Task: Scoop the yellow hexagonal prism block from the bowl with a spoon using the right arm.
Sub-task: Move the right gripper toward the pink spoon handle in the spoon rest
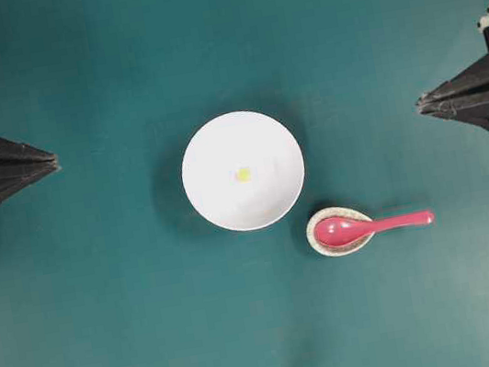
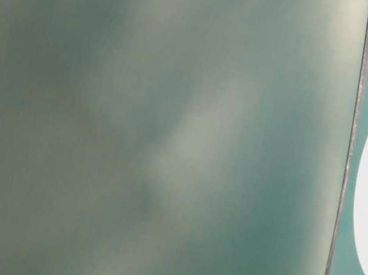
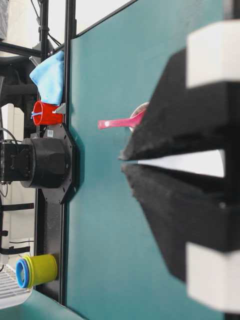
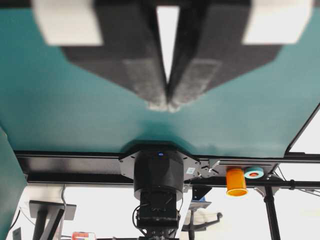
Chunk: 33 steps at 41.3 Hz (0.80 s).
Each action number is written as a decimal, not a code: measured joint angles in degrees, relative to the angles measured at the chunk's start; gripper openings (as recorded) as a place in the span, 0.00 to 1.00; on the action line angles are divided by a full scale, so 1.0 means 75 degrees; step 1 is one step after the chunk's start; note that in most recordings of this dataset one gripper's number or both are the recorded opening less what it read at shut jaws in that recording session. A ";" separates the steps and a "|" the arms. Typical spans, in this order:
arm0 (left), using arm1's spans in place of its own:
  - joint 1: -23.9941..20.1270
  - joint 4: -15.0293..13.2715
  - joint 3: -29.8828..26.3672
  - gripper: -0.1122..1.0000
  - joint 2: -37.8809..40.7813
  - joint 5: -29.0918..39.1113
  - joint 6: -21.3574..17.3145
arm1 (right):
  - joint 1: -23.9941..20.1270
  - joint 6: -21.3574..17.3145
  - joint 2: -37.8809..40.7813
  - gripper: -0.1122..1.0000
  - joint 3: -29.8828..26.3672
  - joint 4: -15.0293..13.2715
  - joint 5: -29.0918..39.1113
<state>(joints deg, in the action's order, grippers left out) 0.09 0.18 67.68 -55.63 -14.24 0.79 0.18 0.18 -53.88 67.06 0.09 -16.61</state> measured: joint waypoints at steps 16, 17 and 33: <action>0.0012 0.0012 0.0000 0.20 -0.0012 0.0012 0.0000 | -0.0012 -0.0023 0.0645 0.61 0.0129 0.0187 -0.0094; 0.0000 0.0012 0.0000 0.20 -0.0012 0.0012 0.0000 | 0.0000 -0.0023 0.0727 0.61 0.0141 0.0234 -0.0152; 0.0012 0.0012 0.0000 0.20 -0.0012 0.0246 0.0000 | -0.0727 -0.0023 0.2707 0.61 0.0645 0.0855 -0.2121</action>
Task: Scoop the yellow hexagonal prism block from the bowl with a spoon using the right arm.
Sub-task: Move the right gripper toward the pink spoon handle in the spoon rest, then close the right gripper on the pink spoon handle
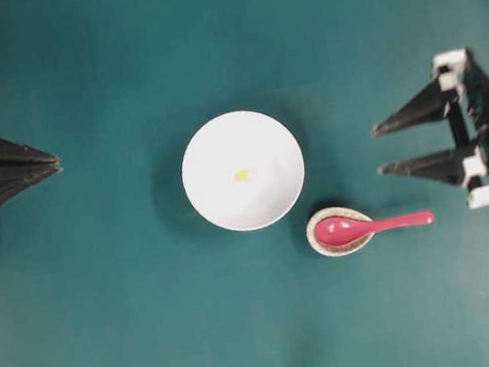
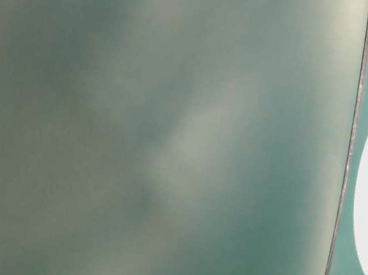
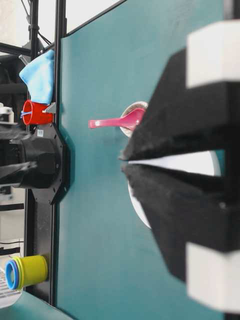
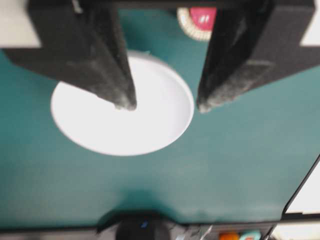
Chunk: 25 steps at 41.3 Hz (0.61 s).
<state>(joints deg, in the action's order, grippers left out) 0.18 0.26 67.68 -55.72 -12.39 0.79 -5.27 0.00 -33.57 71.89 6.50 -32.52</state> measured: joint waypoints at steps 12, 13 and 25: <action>-0.0012 0.0000 0.0000 0.20 0.0000 0.0000 0.0000 | -0.0867 -0.0023 0.1781 0.61 0.0258 0.0750 -0.1641; -0.0012 0.0012 0.0000 0.20 0.0000 0.0000 0.0000 | -0.0938 -0.0035 0.1910 0.61 0.0258 0.0797 -0.1734; -0.0012 0.0000 0.0000 0.20 0.0000 0.0000 0.0000 | -0.1910 -0.0023 0.3270 0.61 0.0316 0.1934 -0.2355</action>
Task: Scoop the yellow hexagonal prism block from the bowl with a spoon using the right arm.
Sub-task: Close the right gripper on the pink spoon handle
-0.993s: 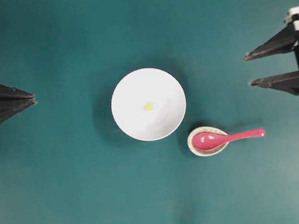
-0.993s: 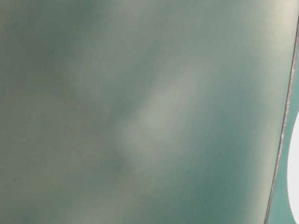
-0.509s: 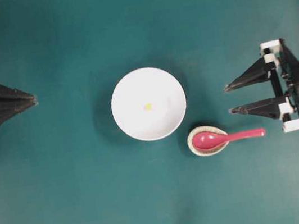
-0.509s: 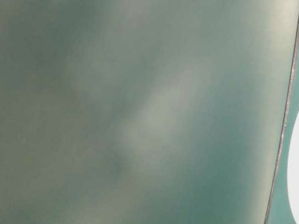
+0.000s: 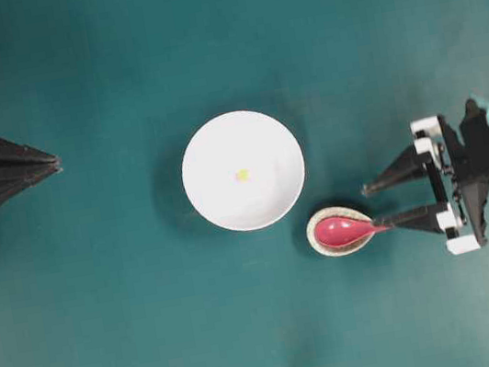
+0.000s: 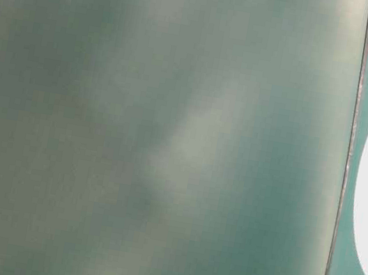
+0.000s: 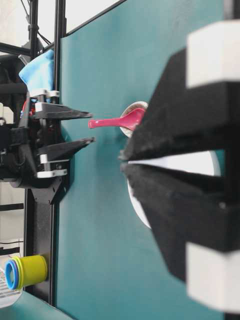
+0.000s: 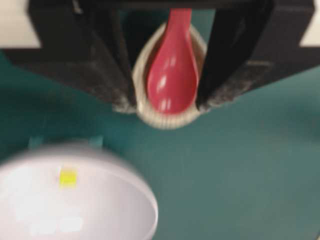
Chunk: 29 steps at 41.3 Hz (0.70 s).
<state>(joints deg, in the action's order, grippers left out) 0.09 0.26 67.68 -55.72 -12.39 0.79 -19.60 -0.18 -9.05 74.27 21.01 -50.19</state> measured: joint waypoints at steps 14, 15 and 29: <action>0.0000 0.0000 -0.0012 0.20 0.0000 0.0000 0.0000 | -0.1277 0.0000 0.0891 0.61 0.0082 0.1383 -0.0691; 0.0012 0.0000 0.0000 0.20 0.0000 0.0000 0.0000 | -0.1348 0.0000 0.0949 0.61 0.0070 0.1465 -0.0738; 0.0000 0.0000 0.0000 0.20 0.0000 0.0000 0.0000 | -0.1699 -0.0176 0.1664 0.61 0.0012 0.1852 -0.1148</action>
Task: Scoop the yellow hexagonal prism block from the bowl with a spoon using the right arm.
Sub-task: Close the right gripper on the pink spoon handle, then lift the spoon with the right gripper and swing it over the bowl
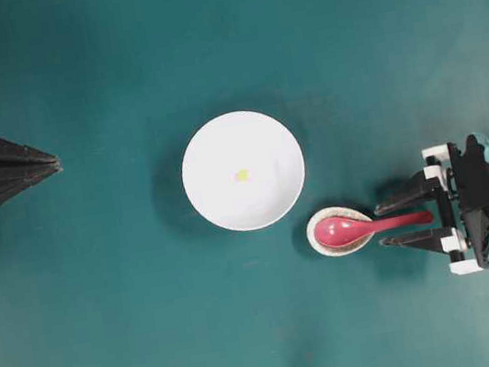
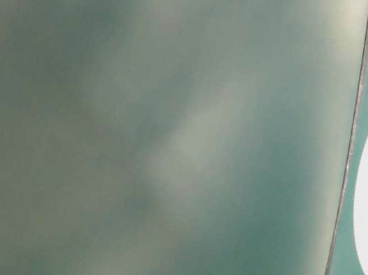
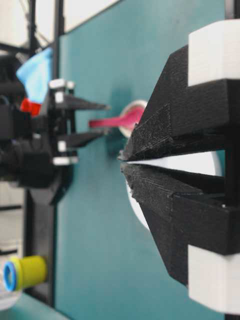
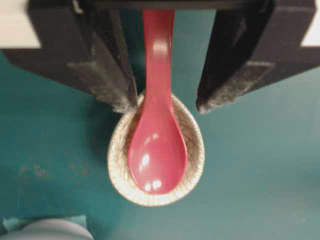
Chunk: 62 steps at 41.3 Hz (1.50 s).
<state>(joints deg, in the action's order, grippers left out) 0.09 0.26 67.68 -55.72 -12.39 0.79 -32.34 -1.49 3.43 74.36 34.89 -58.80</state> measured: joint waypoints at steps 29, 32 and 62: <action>0.0000 0.0012 0.0000 0.20 0.0012 0.0000 0.0000 | -0.0035 -0.0188 0.0410 0.61 -0.0023 0.0012 -0.0023; 0.0000 0.0012 0.0000 0.20 0.0012 0.0000 0.0000 | -0.0035 -0.0188 0.0410 0.61 -0.0023 0.0012 -0.0023; 0.0000 0.0000 0.0000 0.20 0.0023 0.0000 0.0000 | -0.0035 -0.0188 0.0410 0.38 -0.0012 0.0012 -0.0023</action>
<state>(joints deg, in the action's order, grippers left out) 0.09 0.26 67.68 -55.55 -12.39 0.79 -32.61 -2.90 6.50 74.27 34.98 -58.97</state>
